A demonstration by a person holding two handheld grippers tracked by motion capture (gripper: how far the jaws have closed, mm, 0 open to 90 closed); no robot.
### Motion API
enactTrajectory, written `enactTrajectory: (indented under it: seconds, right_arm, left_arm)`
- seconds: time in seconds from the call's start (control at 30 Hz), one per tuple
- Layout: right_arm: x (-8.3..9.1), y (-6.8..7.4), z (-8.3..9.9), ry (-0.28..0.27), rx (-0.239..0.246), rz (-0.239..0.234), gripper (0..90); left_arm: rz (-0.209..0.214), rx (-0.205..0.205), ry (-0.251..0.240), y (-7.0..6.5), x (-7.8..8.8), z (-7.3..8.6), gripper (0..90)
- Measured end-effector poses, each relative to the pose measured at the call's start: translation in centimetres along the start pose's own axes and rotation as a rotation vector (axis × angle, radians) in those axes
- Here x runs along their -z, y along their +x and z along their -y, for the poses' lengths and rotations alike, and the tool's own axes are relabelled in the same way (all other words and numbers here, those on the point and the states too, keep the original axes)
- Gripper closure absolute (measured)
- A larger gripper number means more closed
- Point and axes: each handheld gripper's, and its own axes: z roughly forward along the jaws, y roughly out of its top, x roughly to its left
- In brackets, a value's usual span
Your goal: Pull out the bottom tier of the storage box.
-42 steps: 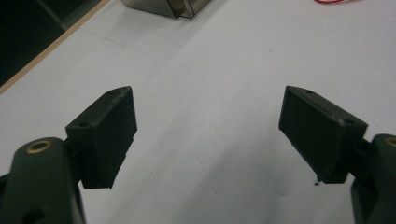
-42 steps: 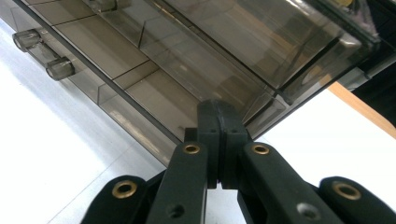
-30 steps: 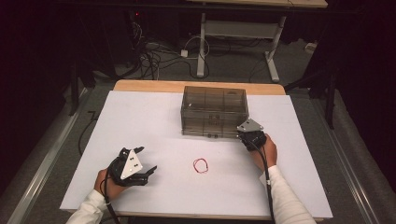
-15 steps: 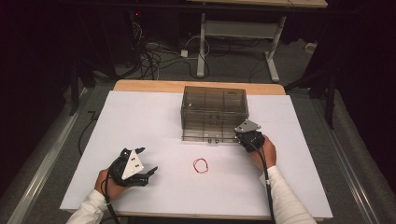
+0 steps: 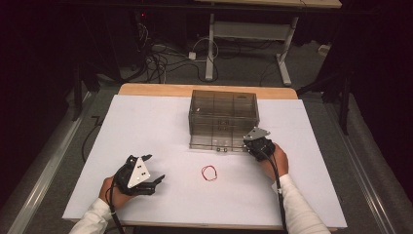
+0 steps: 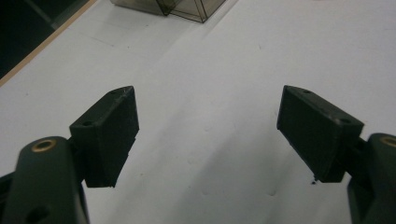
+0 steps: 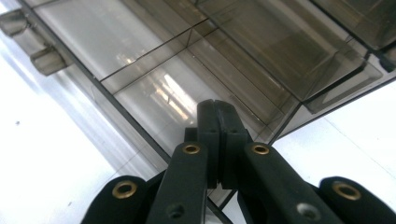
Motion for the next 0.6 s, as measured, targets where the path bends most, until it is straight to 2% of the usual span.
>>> enactTrajectory:
  seconds: [0.37,0.6]
  right_arm:
    - [0.7,0.2,0.3,0.016,0.016,-0.033,90.0]
    - [1.1,0.6,0.5,0.022,0.027,-0.032,90.0]
  left_arm:
    - [0.005,0.003,-0.001,0.0,0.1,0.0,19.9]
    - [0.006,0.003,-0.002,0.0,0.1,0.0,20.0]
